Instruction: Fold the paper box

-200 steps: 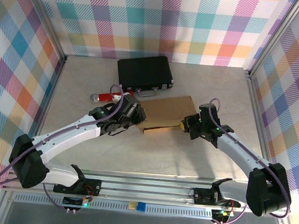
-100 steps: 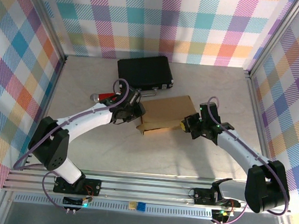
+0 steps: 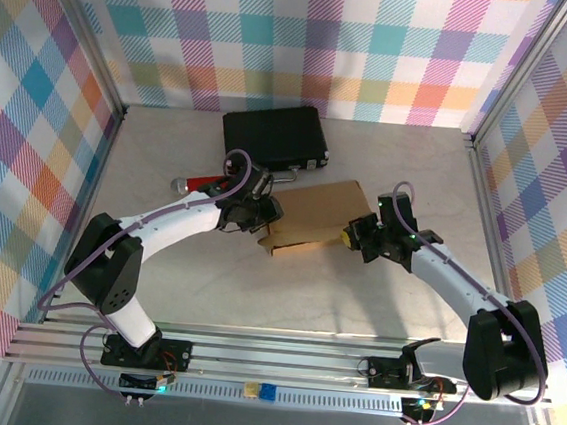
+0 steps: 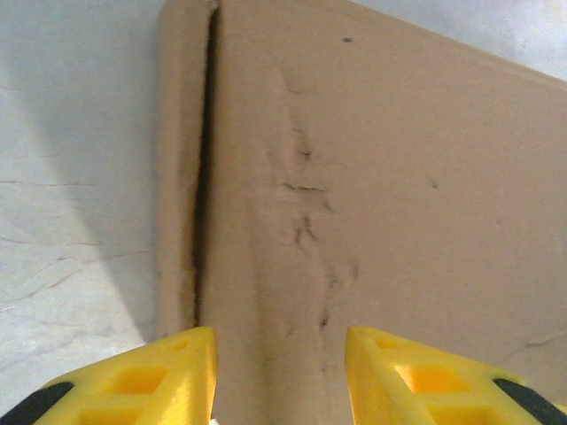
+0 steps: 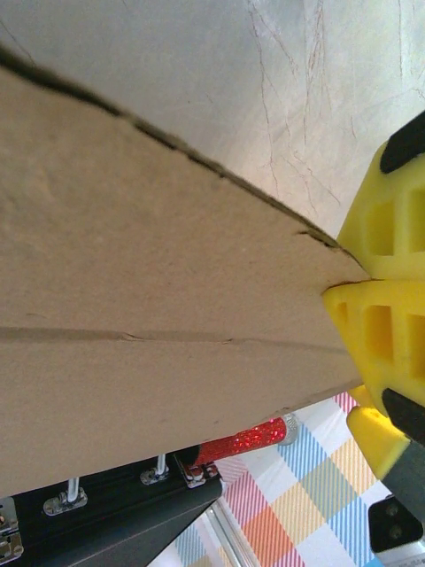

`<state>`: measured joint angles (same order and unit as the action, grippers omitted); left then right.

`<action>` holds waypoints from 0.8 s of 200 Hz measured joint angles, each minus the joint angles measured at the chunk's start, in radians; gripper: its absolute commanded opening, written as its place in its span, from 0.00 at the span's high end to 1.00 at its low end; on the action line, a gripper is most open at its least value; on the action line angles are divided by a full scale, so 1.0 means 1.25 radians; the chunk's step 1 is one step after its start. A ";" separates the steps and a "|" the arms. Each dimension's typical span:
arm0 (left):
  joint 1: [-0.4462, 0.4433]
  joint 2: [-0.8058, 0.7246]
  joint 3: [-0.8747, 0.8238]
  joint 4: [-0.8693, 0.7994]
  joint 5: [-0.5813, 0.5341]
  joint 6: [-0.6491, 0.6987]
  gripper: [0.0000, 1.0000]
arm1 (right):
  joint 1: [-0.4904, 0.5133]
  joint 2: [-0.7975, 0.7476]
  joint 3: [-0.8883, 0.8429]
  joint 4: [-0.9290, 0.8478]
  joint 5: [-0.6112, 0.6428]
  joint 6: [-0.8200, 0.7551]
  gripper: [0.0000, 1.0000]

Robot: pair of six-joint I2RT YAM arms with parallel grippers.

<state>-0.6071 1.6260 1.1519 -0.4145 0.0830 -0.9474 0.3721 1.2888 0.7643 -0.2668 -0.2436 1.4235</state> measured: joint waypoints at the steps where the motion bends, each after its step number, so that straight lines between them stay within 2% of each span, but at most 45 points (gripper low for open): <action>1: 0.000 0.000 0.000 -0.001 -0.001 0.000 0.57 | 0.000 0.000 0.000 0.000 0.000 0.000 1.00; 37: 0.000 0.002 -0.001 0.009 0.012 -0.006 0.61 | 0.000 0.009 0.009 -0.003 -0.002 0.000 1.00; 74: 0.000 0.028 -0.014 0.064 0.033 -0.034 0.81 | 0.000 0.022 0.013 -0.010 -0.002 0.000 1.00; 103: 0.000 0.043 -0.020 0.074 0.038 -0.041 0.83 | 0.000 0.039 0.016 -0.020 -0.003 -0.001 1.00; 113: 0.000 0.043 -0.022 0.074 0.037 -0.041 0.80 | 0.000 0.043 0.020 -0.023 -0.003 -0.003 1.00; 135: 0.000 0.034 -0.022 0.051 0.014 -0.030 0.59 | 0.000 0.047 0.023 -0.030 -0.003 -0.009 1.00; 147: 0.000 0.015 -0.021 0.020 -0.010 -0.007 0.55 | 0.000 0.047 0.023 -0.034 -0.003 -0.016 1.00; 160: 0.002 -0.014 -0.019 -0.012 -0.032 0.014 0.56 | -0.001 0.049 0.023 -0.036 -0.003 -0.021 1.00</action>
<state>-0.6052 1.6089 1.1286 -0.4294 0.0433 -0.9302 0.3714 1.3495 0.7925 -0.3122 -0.2470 1.3968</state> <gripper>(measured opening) 0.443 0.038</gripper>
